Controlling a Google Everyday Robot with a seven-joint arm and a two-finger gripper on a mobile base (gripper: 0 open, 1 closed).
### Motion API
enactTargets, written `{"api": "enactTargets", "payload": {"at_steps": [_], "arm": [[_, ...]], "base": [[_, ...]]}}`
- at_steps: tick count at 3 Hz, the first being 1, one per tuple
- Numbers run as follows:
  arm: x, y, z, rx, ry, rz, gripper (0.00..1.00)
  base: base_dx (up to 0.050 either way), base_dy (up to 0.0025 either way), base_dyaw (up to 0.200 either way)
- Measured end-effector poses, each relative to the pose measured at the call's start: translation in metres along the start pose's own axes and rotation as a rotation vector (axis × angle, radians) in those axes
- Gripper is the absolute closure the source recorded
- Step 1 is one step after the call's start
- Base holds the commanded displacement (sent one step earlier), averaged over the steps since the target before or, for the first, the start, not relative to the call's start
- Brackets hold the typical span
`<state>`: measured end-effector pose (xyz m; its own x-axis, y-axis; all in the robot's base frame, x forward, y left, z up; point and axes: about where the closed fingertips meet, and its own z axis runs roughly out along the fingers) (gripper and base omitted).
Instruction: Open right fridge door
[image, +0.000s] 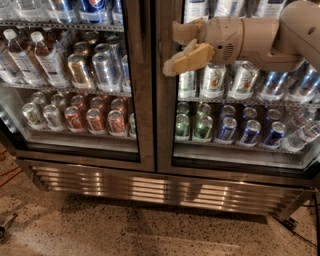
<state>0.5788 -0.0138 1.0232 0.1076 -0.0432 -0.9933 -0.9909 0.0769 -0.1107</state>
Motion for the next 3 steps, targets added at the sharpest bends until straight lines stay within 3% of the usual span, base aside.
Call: {"api": "enactTargets", "payload": {"at_steps": [1,2,3], "arm": [[0.0,0.0,0.0,0.0,0.0,0.0,0.0],[0.0,0.0,0.0,0.0,0.0,0.0,0.0],[0.0002,0.0007,0.0,0.004,0.0,0.0,0.19]], "base": [[0.001,-0.00018,0.196],[0.0,0.0,0.0],[0.0,0.0,0.0]]}}
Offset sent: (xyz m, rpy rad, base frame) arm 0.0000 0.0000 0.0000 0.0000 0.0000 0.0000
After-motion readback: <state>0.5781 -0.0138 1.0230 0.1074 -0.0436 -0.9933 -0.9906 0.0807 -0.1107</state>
